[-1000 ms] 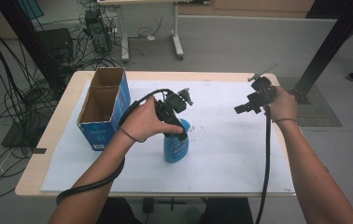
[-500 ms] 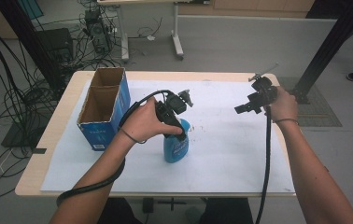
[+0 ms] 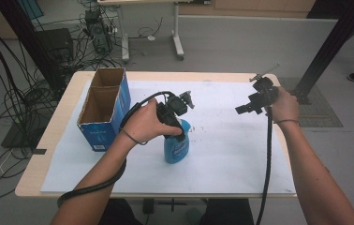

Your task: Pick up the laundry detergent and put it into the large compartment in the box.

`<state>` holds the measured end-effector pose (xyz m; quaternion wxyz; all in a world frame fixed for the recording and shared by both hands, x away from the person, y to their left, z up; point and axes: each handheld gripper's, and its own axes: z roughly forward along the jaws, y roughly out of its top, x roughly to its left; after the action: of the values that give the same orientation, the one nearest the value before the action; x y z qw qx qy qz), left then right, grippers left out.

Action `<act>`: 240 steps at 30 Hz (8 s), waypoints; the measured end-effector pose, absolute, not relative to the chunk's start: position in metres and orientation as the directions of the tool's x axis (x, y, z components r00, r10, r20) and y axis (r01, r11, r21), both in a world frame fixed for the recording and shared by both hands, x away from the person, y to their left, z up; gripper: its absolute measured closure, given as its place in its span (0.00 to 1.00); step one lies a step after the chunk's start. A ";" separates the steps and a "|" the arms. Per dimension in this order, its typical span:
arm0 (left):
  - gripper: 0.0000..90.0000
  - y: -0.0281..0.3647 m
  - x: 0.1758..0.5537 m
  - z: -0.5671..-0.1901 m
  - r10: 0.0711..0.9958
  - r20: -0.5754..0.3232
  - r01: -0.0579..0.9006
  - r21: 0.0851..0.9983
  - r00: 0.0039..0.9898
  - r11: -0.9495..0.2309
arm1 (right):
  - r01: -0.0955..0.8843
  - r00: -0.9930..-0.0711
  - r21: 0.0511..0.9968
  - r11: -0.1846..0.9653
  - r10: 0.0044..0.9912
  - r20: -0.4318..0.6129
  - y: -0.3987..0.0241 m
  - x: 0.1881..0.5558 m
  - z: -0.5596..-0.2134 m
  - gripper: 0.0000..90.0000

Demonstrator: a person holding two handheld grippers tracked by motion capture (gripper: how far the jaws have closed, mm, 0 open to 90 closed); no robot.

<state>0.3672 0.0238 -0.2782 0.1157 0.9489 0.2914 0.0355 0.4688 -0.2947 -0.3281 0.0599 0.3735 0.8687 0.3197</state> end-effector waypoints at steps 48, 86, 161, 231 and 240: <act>0.41 0.024 0.367 -0.278 0.567 0.003 0.550 0.240 0.824 -0.800 | 0.609 -0.715 0.596 0.523 0.688 0.126 -0.295 0.469 -0.327 0.04; 0.41 0.024 0.366 -0.278 0.570 0.003 0.553 0.239 0.822 -0.798 | 0.610 -0.717 0.596 0.523 0.685 0.132 -0.293 0.469 -0.328 0.04; 0.42 0.008 0.355 -0.189 0.563 0.062 0.515 0.333 0.824 -0.790 | 0.602 -0.719 0.594 0.534 0.686 0.113 -0.293 0.471 -0.327 0.05; 0.42 0.065 0.396 -0.066 0.772 0.029 0.692 0.424 0.635 -0.584 | 0.586 -0.726 0.625 0.515 0.677 0.122 -0.287 0.474 -0.318 0.04; 0.42 0.094 0.404 -0.063 0.834 0.039 0.747 0.425 0.550 -0.512 | 0.583 -0.730 0.626 0.518 0.672 0.124 -0.285 0.475 -0.318 0.04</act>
<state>0.4040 0.0941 -0.0635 0.1830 0.8611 0.4590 0.1200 0.4753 -0.2851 -0.3183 0.0669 0.3612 0.8687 0.3323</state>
